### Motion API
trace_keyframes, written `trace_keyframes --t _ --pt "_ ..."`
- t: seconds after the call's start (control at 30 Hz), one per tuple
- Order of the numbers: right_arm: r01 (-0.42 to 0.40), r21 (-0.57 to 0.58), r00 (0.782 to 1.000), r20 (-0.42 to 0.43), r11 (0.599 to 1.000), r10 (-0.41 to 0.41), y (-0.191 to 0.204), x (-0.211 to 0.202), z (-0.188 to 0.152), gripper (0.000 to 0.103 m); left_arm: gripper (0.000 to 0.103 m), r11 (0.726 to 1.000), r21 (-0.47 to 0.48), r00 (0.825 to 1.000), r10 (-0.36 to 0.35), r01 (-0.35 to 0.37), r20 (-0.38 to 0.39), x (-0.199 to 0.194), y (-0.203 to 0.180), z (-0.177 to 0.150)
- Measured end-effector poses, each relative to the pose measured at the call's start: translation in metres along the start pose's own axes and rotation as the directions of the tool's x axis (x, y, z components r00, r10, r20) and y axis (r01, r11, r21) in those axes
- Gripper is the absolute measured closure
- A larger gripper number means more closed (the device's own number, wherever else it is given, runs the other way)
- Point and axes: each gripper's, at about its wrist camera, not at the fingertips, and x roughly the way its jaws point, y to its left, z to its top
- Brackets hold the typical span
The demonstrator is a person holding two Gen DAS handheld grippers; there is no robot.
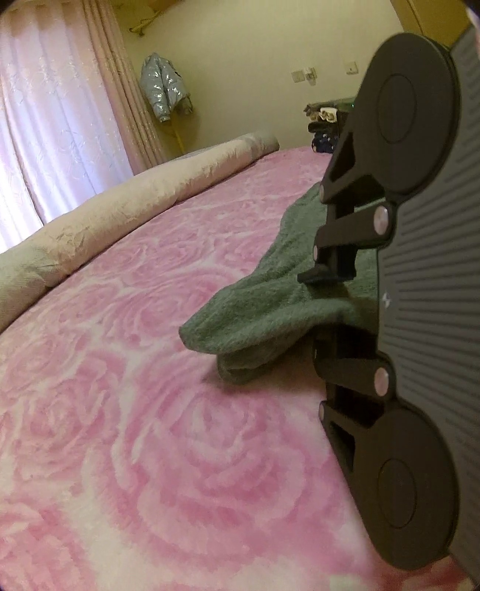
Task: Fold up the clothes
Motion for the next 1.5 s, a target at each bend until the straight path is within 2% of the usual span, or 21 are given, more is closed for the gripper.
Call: trace_keyframes --t 0.13,0.23,0.4,0.47,0.57,0.67,0.73,0.83,0.93,1.07,1.1,1.2,1.27,1.37,1.43,1.5 --pt "-0.004 -0.03 1.0 0.03 1.0 0.005 0.003 -0.008 -0.003 0.092 0.094 0.999 0.044 1.0 0.02 -0.02 0.005 -0.003 -0.014 0.0" --pt "0.024 -0.053 0.998 0.066 0.998 -0.021 0.021 -0.019 -0.006 0.092 0.095 0.993 0.113 0.999 0.025 -0.028 0.028 -0.009 -0.048 0.005" --pt "0.078 -0.141 0.978 0.202 0.987 -0.048 0.083 -0.074 -0.006 0.093 0.095 0.964 0.266 0.997 -0.039 0.02 0.066 -0.032 -0.14 0.016" --pt "0.103 -0.16 0.96 0.275 0.982 -0.056 0.114 -0.111 -0.005 0.093 0.095 0.941 0.333 0.995 -0.083 0.061 0.054 -0.04 -0.191 0.024" --pt "0.144 -0.178 0.922 0.381 0.973 -0.066 0.163 -0.168 -0.004 0.093 0.095 0.891 0.434 0.988 -0.156 0.133 0.016 -0.049 -0.274 0.037" --pt "0.199 -0.179 0.869 0.487 0.964 -0.089 0.216 -0.233 -0.006 0.092 0.095 0.824 0.525 0.973 -0.227 0.214 -0.04 -0.056 -0.36 0.046" --pt "0.244 -0.173 0.822 0.558 0.954 -0.109 0.253 -0.276 -0.011 0.092 0.095 0.776 0.562 0.954 -0.287 0.287 -0.092 -0.055 -0.414 0.046" --pt "0.322 -0.131 0.736 0.657 0.938 -0.161 0.288 -0.33 -0.037 0.092 0.095 0.688 0.605 0.911 -0.371 0.401 -0.182 -0.046 -0.485 0.036" --pt "0.399 -0.059 0.636 0.737 0.915 -0.229 0.31 -0.377 -0.073 0.092 0.095 0.617 0.602 0.859 -0.424 0.507 -0.288 -0.02 -0.535 0.013" --pt "0.483 0.049 0.481 0.819 0.874 -0.312 0.338 -0.44 -0.121 0.092 0.095 0.583 0.537 0.792 -0.444 0.61 -0.419 0.035 -0.574 -0.028" --pt "0.497 0.079 0.447 0.831 0.864 -0.332 0.339 -0.453 -0.131 0.092 0.095 0.58 0.523 0.781 -0.441 0.625 -0.443 0.05 -0.583 -0.039" --pt "0.518 0.166 0.363 0.845 0.839 -0.392 0.326 -0.486 -0.159 0.092 0.095 0.577 0.492 0.754 -0.43 0.652 -0.496 0.092 -0.607 -0.073" --pt "0.521 0.202 0.328 0.85 0.829 -0.413 0.31 -0.514 -0.168 0.092 0.095 0.575 0.479 0.743 -0.429 0.663 -0.514 0.12 -0.624 -0.091" --pt "0.517 0.234 0.311 0.844 0.823 -0.436 0.276 -0.553 -0.162 0.092 0.095 0.601 0.458 0.747 -0.425 0.655 -0.511 0.164 -0.643 -0.115" --pt "0.515 0.239 0.321 0.837 0.823 -0.444 0.252 -0.586 -0.15 0.092 0.095 0.628 0.44 0.757 -0.425 0.642 -0.497 0.193 -0.654 -0.126" --pt "0.514 0.235 0.333 0.831 0.825 -0.445 0.226 -0.619 -0.137 0.092 0.095 0.633 0.437 0.762 -0.443 0.639 -0.472 0.221 -0.668 -0.134"
